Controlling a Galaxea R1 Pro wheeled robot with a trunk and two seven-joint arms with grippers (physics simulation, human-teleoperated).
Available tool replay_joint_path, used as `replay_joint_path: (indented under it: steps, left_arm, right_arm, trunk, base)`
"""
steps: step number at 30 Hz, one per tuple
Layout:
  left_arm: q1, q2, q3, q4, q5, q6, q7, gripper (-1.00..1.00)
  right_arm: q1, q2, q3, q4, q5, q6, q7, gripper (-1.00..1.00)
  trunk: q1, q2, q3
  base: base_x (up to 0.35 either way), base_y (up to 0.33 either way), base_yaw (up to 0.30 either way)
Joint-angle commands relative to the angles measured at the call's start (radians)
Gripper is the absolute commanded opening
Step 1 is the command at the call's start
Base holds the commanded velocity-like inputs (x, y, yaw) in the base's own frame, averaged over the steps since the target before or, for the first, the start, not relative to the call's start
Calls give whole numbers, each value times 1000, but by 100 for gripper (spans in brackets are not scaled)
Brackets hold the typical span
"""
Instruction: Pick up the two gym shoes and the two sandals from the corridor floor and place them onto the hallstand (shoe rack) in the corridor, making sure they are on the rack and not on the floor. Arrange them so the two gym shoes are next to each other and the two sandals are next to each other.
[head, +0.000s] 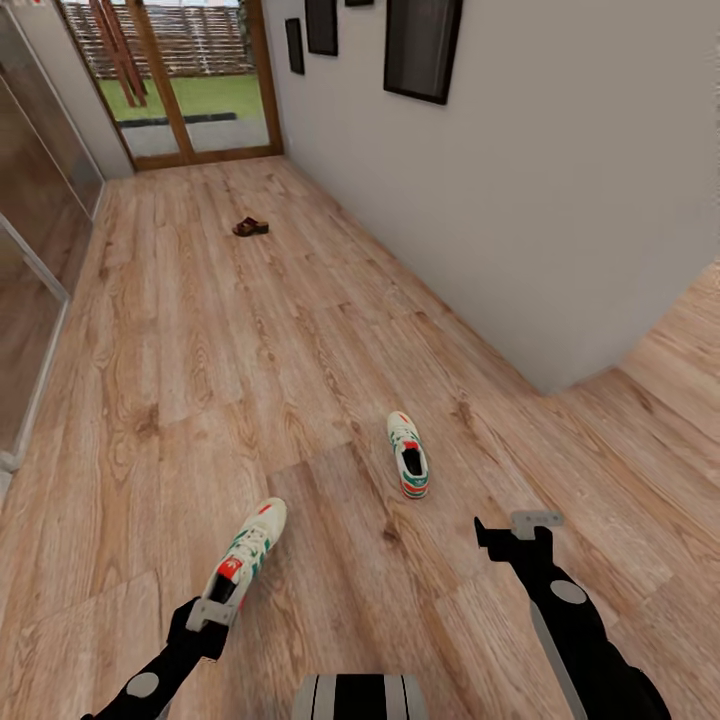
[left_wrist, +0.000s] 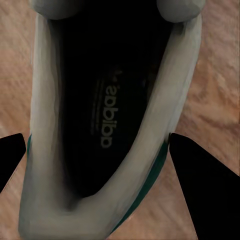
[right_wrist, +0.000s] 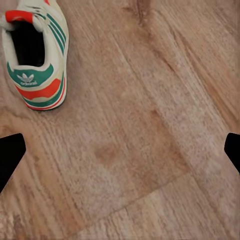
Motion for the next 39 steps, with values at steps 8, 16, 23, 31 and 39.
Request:
replay_joint_path:
  steps: [8, 16, 23, 31, 39]
  left_arm:
    - [-12, -2, 0, -50, 170, 8, 11, -100]
    - [-8, -1, -1, -82, 284, 12, 71, -100]
    - [-3, -4, 0, -85, 297, 10, 134, -100]
    - [-1, -6, 0, -85, 299, 6, 140, -100]
    - [-1, -7, -1, -85, 299, 6, 140, -100]
  right_arm:
    - [0, 0, 2, -1, 0, 5, -3, 100]
    - [0, -1, 1, 6, 1, 3, -3, 100]
    - [1, 0, 2, 67, 1, -1, -2, 100]
    - [0, 0, 2, 111, 1, -5, 3, 100]
    - [1, 0, 3, 152, 1, -25, 3, 100]
  trunk:
    - [-4, 2, 33]
    - [-7, 4, 75]
    - [-10, 5, 113]
    - [-14, 7, 157]
    - [-18, 9, 200]
  base:
    - [0, 0, 0]
    - [0, 0, 0]
    - [0, 0, 0]
    - [0, 0, 0]
    - [0, 0, 0]
